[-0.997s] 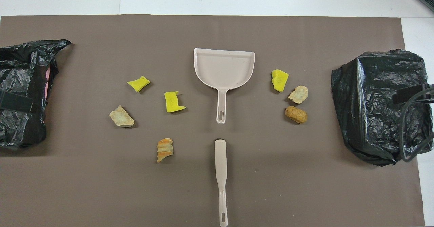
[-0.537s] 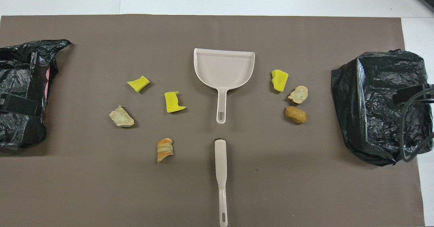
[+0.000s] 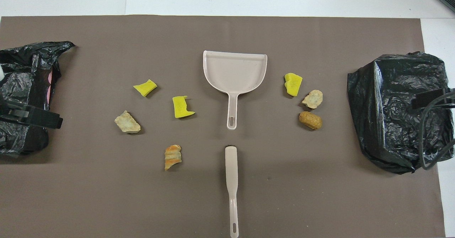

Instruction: Sweep and dump trash in bin

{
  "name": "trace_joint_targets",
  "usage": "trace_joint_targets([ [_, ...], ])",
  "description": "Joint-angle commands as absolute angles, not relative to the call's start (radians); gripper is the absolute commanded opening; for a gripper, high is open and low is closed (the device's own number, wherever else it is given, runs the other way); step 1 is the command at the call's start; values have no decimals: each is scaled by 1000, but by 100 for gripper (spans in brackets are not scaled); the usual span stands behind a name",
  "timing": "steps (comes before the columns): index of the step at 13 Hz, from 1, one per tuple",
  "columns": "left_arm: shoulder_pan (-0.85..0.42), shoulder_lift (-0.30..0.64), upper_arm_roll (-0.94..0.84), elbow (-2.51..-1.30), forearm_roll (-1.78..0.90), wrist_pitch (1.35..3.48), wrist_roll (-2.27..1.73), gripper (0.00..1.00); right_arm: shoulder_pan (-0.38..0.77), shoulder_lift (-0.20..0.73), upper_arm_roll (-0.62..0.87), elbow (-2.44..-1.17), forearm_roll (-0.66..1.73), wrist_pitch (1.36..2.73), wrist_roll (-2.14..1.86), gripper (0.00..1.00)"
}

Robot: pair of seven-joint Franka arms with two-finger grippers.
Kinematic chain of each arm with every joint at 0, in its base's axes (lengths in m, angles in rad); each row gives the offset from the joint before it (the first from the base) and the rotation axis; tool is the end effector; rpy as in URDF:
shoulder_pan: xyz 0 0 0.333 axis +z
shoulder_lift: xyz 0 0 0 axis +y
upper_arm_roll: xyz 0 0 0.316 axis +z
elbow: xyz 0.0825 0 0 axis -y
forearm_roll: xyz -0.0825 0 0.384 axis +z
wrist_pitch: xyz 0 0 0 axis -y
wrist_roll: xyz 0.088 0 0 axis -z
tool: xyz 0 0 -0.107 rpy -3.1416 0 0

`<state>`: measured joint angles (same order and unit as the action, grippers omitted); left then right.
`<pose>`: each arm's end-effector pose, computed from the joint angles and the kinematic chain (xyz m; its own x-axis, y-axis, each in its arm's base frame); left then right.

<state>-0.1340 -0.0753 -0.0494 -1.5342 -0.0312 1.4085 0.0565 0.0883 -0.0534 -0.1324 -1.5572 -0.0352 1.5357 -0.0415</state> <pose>0.5039 -0.0985 0.6679 0.9691 -0.2419 -0.0488 -0.2407 -0.9701 0.0301 0.5339 -0.0296 0.6566 0.9995 -0.0039 0.0302 -0.0048 -0.9996 0.0294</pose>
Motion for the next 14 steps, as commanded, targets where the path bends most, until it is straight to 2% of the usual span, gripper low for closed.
trace_joint_targets([
  [1,-228,-126,-41,-1637,-34,1488,-67,100,86,-60,-130,-1568,-18,1543,-21,100],
  [4,-322,-178,-43,-1753,-34,1564,-173,100,86,-61,-130,-1569,-18,1537,-23,100],
  [6,-394,-179,-43,-1804,-34,1603,-259,100,84,-66,-130,-1574,-29,1510,-28,100],
  [9,-510,-195,-43,-1932,-37,1728,-414,100,113,-78,-127,-1630,-18,1573,-12,100],
  [11,-577,-207,-43,-2008,-37,1802,-510,100,140,-55,-124,-1649,-18,1595,63,100],
  [14,-670,-207,-46,-2100,-37,1891,-584,100,193,33,-123,-1661,-9,1679,133,100],
])
